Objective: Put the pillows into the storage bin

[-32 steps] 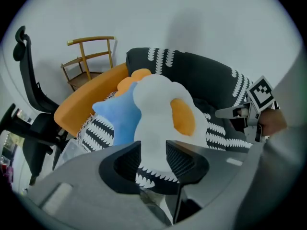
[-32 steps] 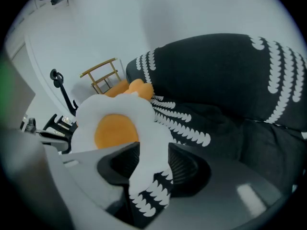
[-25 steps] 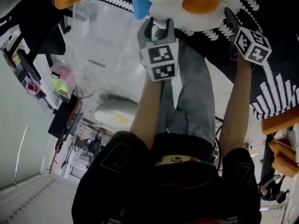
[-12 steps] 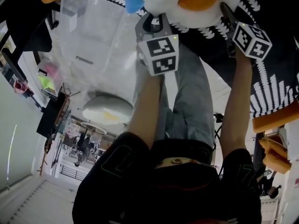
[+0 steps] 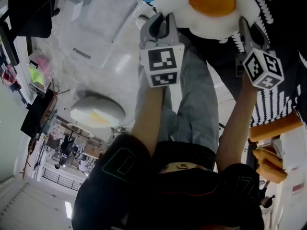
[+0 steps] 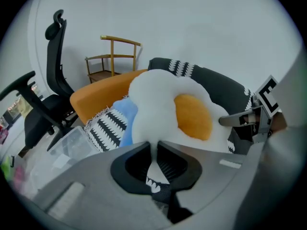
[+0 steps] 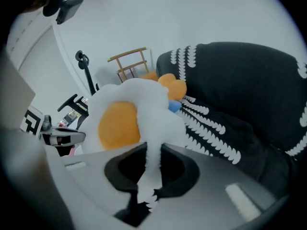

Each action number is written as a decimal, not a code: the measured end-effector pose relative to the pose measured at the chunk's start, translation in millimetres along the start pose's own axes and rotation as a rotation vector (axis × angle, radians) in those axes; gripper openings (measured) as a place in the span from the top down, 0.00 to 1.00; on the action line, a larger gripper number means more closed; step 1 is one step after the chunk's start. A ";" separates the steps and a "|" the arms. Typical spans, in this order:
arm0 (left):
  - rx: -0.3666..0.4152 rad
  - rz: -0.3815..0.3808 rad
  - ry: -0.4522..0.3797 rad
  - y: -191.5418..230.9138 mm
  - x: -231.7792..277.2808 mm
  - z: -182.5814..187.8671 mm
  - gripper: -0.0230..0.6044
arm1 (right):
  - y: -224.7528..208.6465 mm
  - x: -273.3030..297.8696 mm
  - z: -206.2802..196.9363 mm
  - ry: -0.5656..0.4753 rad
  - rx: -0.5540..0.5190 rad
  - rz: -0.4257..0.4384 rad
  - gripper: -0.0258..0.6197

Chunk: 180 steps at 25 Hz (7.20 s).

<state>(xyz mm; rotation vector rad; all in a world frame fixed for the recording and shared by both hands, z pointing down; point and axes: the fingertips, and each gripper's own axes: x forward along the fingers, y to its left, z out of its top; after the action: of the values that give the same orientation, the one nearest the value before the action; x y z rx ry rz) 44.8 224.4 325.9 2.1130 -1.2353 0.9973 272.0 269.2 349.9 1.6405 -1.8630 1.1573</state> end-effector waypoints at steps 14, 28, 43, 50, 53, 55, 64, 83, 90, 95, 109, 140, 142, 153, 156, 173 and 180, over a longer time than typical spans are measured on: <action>-0.233 0.174 -0.066 190.9 -71.5 -41.2 0.90 | 206.3 57.6 40.9 0.046 -0.265 0.158 0.87; -0.440 0.358 0.030 367.5 -110.2 -150.7 0.90 | 399.1 186.9 0.4 0.261 -0.477 0.312 0.87; -0.449 0.300 0.212 428.9 -53.3 -226.8 0.58 | 438.5 292.4 -9.2 0.256 -0.541 0.161 0.58; -0.479 0.230 0.185 392.5 -47.2 -215.5 0.68 | 398.6 265.5 -41.8 0.331 -0.462 0.165 0.58; -0.467 0.208 0.147 386.7 -44.6 -191.6 0.77 | 382.7 248.0 -42.7 0.331 -0.408 0.151 0.58; -0.446 0.190 0.120 382.0 -40.9 -174.6 0.85 | 374.9 237.9 -40.4 0.315 -0.381 0.142 0.60; -0.236 -0.043 0.048 285.4 -11.6 -99.4 0.93 | 318.8 176.1 -8.4 0.115 -0.248 0.057 0.83; 0.101 -0.331 0.145 75.9 51.1 2.8 0.58 | 104.6 66.1 30.8 0.056 -0.179 -0.166 0.47; 0.179 -0.302 0.320 36.4 85.2 -18.8 0.41 | 64.8 91.9 -6.5 0.284 -0.312 -0.116 0.37; 0.220 -0.230 0.370 36.7 112.7 -28.0 0.38 | 51.7 122.7 -26.7 0.363 -0.357 -0.043 0.27; 0.278 -0.234 0.493 16.8 151.9 -48.9 0.48 | 52.8 148.0 -45.6 0.484 -0.331 0.144 0.41; -0.184 -0.063 0.440 187.0 -18.4 -137.2 0.60 | 301.3 142.0 -64.7 0.529 -0.690 0.327 0.57; -0.228 -0.048 0.454 210.8 -30.8 -152.0 0.60 | 329.6 149.3 -72.5 0.547 -0.715 0.351 0.57; -0.381 0.002 0.457 301.2 -49.0 -224.6 0.58 | 424.7 207.2 -119.0 0.638 -0.860 0.440 0.54; -0.361 0.009 0.458 320.4 -45.1 -238.4 0.57 | 439.9 224.8 -130.1 0.653 -0.863 0.450 0.54; -0.250 0.150 0.441 362.8 -23.1 -247.6 0.87 | 402.0 266.4 -140.8 0.688 -0.689 0.283 0.35; -0.387 0.048 0.276 342.5 -11.4 -173.2 0.95 | 379.6 242.8 -92.0 0.550 -0.526 0.285 0.79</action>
<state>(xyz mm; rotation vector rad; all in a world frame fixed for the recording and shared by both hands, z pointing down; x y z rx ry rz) -320.5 193.7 440.2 1.6001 -1.2281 0.9438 -164.1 179.8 465.3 0.7019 -1.8406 0.9732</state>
